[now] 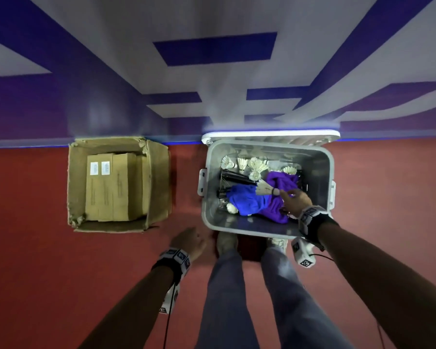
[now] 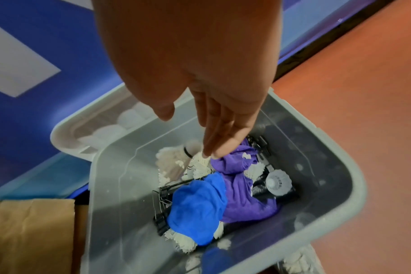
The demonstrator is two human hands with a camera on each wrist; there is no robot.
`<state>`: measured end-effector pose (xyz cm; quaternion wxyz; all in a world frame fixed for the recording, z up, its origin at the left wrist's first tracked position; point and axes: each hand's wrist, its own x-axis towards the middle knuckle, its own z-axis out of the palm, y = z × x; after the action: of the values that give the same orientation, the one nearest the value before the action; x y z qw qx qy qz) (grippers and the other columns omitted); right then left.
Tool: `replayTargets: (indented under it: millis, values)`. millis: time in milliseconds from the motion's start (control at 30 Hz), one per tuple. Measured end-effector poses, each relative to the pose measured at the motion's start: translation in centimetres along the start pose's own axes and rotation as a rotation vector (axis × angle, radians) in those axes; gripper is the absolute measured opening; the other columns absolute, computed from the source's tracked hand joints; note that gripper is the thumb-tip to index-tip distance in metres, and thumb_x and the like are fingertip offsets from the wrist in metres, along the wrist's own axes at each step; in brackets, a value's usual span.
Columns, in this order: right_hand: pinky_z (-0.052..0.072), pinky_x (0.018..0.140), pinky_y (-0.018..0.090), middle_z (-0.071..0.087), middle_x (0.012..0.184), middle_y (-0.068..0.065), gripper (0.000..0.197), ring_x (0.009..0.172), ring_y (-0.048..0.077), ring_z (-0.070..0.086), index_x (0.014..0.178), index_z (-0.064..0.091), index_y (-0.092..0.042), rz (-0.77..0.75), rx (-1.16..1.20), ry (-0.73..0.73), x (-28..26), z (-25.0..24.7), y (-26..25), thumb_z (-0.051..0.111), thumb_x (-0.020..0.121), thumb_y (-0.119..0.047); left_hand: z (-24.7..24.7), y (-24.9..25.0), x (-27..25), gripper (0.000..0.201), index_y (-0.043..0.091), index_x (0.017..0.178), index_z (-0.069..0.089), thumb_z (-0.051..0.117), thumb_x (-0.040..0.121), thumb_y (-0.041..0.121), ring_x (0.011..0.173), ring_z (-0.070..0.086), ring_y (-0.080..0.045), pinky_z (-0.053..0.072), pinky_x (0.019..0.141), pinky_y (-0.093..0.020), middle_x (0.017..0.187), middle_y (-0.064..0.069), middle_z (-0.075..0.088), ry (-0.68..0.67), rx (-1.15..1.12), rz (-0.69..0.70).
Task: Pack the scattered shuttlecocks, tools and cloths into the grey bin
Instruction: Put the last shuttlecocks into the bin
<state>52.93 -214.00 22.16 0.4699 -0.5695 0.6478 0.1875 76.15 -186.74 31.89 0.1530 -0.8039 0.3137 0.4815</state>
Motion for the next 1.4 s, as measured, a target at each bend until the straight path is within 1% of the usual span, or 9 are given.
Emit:
replayTargets:
  millis: [133, 233, 367, 467, 600, 833, 1167, 1300, 1400]
  values:
    - [0.045, 0.103, 0.039, 0.062, 0.134, 0.023, 0.055, 0.124, 0.039, 0.058, 0.14, 0.054, -0.006, -0.138, -0.169, 0.107, -1.5, -4.6, -5.1, 0.067, 0.094, -0.032, -4.1, 1.1, 1.1, 0.029, 0.016, 0.116, 0.061, 0.049, 0.099, 0.037, 0.103, 0.065, -0.027, 0.052, 0.088, -0.036, 0.117, -0.006, 0.066, 0.072, 0.063, 0.081]
    - [0.041, 0.112, 0.046, 0.047, 0.151, 0.019, 0.063, 0.139, 0.038, 0.042, 0.151, 0.04, -0.012, -0.352, -0.394, 0.259, 0.2, -7.8, -8.3, 0.064, 0.095, -0.028, -6.9, 1.3, 2.8, 0.03, 0.015, 0.126, 0.059, 0.048, 0.104, 0.032, 0.115, 0.063, -0.028, 0.051, 0.097, -0.041, 0.128, -0.004, 0.063, 0.116, 0.139, 0.14]
    - [0.027, 0.124, 0.049, 0.019, 0.17, 0.006, 0.083, 0.155, 0.032, 0.018, 0.163, 0.016, -0.018, -0.581, -0.74, 0.22, 4.4, -7.7, -11.9, 0.063, 0.096, -0.032, -8.5, 1.5, 5.0, 0.022, 0.02, 0.105, 0.067, 0.054, 0.098, 0.037, 0.097, 0.065, -0.025, 0.043, 0.072, -0.031, 0.105, 0.0, 0.067, 0.188, 0.124, 0.166]
    - [0.03, 0.122, 0.048, 0.024, 0.166, 0.011, 0.09, 0.152, 0.035, 0.021, 0.162, 0.017, -0.013, -0.568, -0.786, 0.215, 6.9, -5.8, -13.7, 0.069, 0.091, -0.034, -8.6, 1.5, 7.3, 0.022, 0.023, 0.081, 0.055, 0.05, 0.099, 0.034, 0.075, 0.06, -0.021, 0.041, 0.064, -0.03, 0.082, 0.005, 0.058, 0.181, 0.074, 0.181]
    - [0.044, 0.108, 0.044, 0.045, 0.146, 0.016, 0.057, 0.136, 0.039, 0.041, 0.148, 0.036, -0.008, -0.507, -0.866, 0.225, 9.2, -3.2, -14.7, 0.057, 0.096, -0.017, -7.6, 1.0, 10.9, 0.027, 0.027, 0.069, 0.044, 0.046, 0.091, 0.042, 0.067, 0.058, -0.021, 0.054, 0.065, -0.034, 0.078, 0.005, 0.059, 0.182, 0.093, 0.133]
    - [0.054, 0.086, 0.042, 0.063, 0.128, 0.012, 0.042, 0.118, 0.035, 0.061, 0.147, 0.045, -0.011, -0.549, -0.971, 0.375, 9.4, -3.7, -15.5, 0.029, 0.109, -0.01, -5.4, 0.6, 11.2, 0.038, 0.018, 0.111, 0.059, 0.038, 0.095, 0.045, 0.086, 0.064, -0.027, 0.056, 0.076, -0.042, 0.103, -0.002, 0.063, 0.188, 0.181, 0.217]
    - [0.045, 0.054, 0.037, 0.06, 0.106, 0.013, 0.019, 0.106, 0.033, 0.061, 0.12, 0.047, -0.006, -0.574, -0.974, 0.408, -0.7, -7.8, -16.0, 0.036, 0.105, -0.01, -11.4, 2.8, 6.5, 0.049, 0.01, 0.104, 0.06, 0.03, 0.108, 0.049, 0.092, 0.066, -0.032, 0.047, 0.079, -0.035, 0.099, -0.012, 0.069, 0.21, -0.162, 0.15]
    - [0.043, 0.055, 0.038, 0.057, 0.109, 0.01, 0.018, 0.112, 0.032, 0.056, 0.12, 0.046, -0.009, -0.623, -0.889, 0.451, -4.5, -10.3, -13.9, 0.041, 0.103, -0.011, -14.4, 4.5, 5.0, 0.091, 0.005, 0.121, 0.066, 0.012, 0.098, 0.075, 0.103, 0.068, -0.034, 0.048, 0.1, -0.041, 0.109, -0.019, 0.072, 0.268, -0.545, 0.0]
    - [0.041, 0.054, 0.039, 0.059, 0.11, 0.009, 0.023, 0.113, 0.032, 0.057, 0.119, 0.052, -0.01, -0.709, -0.806, 0.484, -6.9, -11.2, -10.8, 0.042, 0.098, -0.013, -15.4, 5.5, 4.5, 0.113, 0.0, 0.121, 0.062, -0.003, 0.086, 0.085, 0.075, 0.069, -0.031, 0.056, 0.079, -0.044, 0.09, -0.016, 0.071, 0.182, -1.088, -0.092]
